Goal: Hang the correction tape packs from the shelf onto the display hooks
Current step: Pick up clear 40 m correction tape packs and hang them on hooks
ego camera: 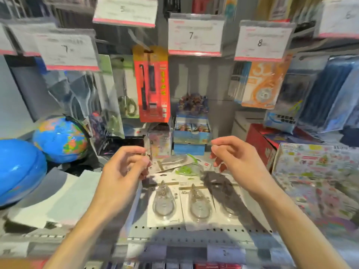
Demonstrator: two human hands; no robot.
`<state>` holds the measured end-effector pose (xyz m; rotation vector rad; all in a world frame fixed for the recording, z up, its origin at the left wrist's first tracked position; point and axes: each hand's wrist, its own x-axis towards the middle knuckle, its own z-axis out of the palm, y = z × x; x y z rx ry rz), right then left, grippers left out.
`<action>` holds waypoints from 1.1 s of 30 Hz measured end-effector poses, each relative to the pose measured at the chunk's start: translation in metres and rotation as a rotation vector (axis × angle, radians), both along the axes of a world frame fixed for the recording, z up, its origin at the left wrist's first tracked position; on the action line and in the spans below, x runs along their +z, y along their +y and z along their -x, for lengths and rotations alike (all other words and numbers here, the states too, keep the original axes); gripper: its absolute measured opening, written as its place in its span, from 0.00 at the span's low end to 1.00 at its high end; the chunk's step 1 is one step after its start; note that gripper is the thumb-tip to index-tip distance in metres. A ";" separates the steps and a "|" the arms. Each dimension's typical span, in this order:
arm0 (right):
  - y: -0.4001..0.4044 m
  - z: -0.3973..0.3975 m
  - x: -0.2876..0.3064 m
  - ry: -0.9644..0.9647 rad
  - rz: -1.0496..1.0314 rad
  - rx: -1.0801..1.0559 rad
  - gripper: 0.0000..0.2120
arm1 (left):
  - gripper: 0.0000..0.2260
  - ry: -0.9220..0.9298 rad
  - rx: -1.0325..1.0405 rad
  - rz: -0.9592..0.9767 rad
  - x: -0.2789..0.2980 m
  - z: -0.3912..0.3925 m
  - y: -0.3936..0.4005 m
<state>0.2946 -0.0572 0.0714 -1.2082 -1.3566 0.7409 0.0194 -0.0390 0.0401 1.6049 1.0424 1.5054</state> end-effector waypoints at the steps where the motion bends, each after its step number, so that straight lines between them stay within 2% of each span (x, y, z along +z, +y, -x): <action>1: 0.003 0.009 -0.006 -0.026 0.022 -0.006 0.04 | 0.05 0.024 -0.004 0.016 -0.003 0.010 0.002; 4: 0.011 0.031 -0.026 -0.147 0.101 0.006 0.04 | 0.05 0.061 -0.010 0.081 -0.014 0.030 0.008; 10: 0.047 0.058 -0.073 -0.546 0.261 0.088 0.04 | 0.08 0.154 -0.050 0.162 -0.029 0.050 0.017; 14: 0.071 0.062 -0.088 -0.748 0.337 0.103 0.17 | 0.07 0.174 -0.051 0.204 -0.035 0.050 0.023; 17: 0.081 0.061 -0.088 -0.835 0.312 0.127 0.22 | 0.09 0.173 -0.052 0.221 -0.039 0.047 0.026; 20: 0.087 0.061 -0.087 -0.873 0.372 0.152 0.23 | 0.10 0.175 -0.063 0.229 -0.041 0.045 0.029; 23: 0.092 0.066 -0.089 -0.874 0.515 0.138 0.35 | 0.12 0.187 -0.064 0.234 -0.042 0.040 0.032; 26: 0.094 0.069 -0.084 -0.867 0.568 0.165 0.42 | 0.08 0.192 -0.058 0.242 -0.042 0.036 0.033; 28: 0.097 0.070 -0.079 -0.849 0.609 0.189 0.48 | 0.10 0.207 -0.045 0.248 -0.044 0.035 0.034; 30: 0.098 0.071 -0.077 -0.801 0.629 0.193 0.49 | 0.12 0.217 -0.036 0.262 -0.045 0.036 0.033; 33: 0.097 0.069 -0.078 -0.653 0.638 0.210 0.45 | 0.10 0.190 -0.041 0.290 -0.046 0.036 0.032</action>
